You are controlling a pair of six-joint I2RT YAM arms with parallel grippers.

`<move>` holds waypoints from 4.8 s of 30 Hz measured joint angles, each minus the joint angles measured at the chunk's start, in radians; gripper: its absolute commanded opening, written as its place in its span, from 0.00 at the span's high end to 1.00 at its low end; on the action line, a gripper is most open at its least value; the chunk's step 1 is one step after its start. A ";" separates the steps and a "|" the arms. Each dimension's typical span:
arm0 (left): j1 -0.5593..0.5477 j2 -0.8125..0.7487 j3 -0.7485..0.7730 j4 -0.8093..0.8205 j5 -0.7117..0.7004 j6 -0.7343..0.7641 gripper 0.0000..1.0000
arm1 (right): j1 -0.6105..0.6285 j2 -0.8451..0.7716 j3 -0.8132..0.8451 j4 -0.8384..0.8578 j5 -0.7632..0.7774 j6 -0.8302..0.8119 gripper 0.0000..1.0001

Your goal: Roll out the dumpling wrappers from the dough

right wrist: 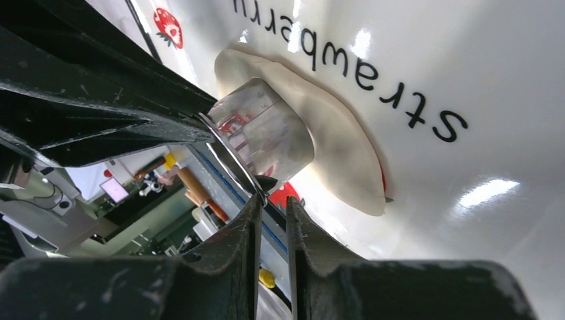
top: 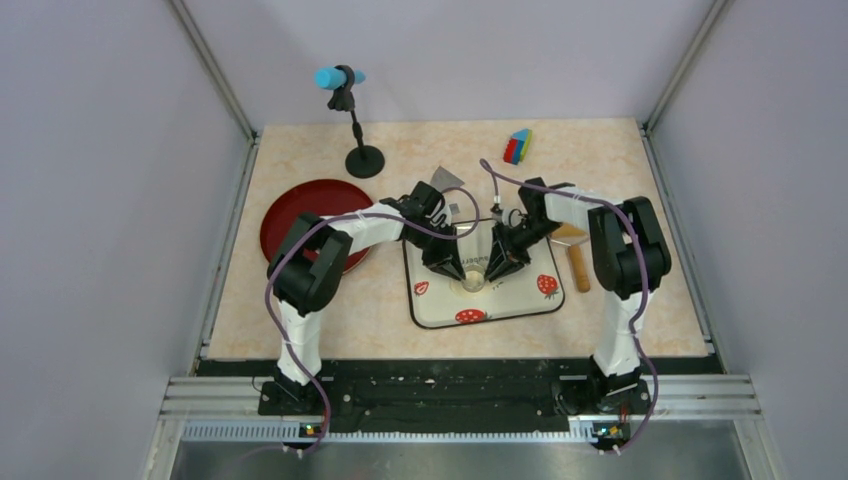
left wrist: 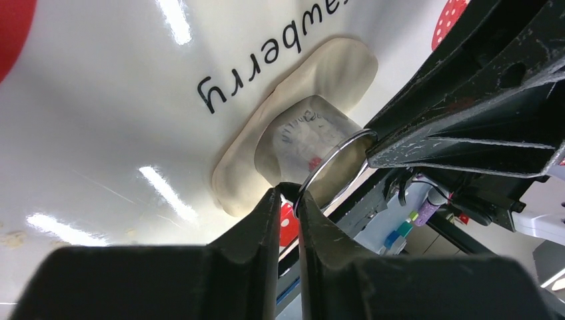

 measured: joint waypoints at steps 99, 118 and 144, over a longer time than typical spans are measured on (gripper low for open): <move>0.009 0.075 0.071 -0.090 0.038 -0.030 1.00 | 0.048 0.134 0.123 -0.183 0.060 0.087 1.00; 0.010 0.098 0.106 -0.139 0.046 -0.029 1.00 | 0.056 0.142 0.131 -0.197 0.086 0.114 1.00; 0.006 0.091 0.104 -0.137 0.050 -0.022 0.89 | 0.105 0.122 0.182 -0.206 0.203 0.085 0.80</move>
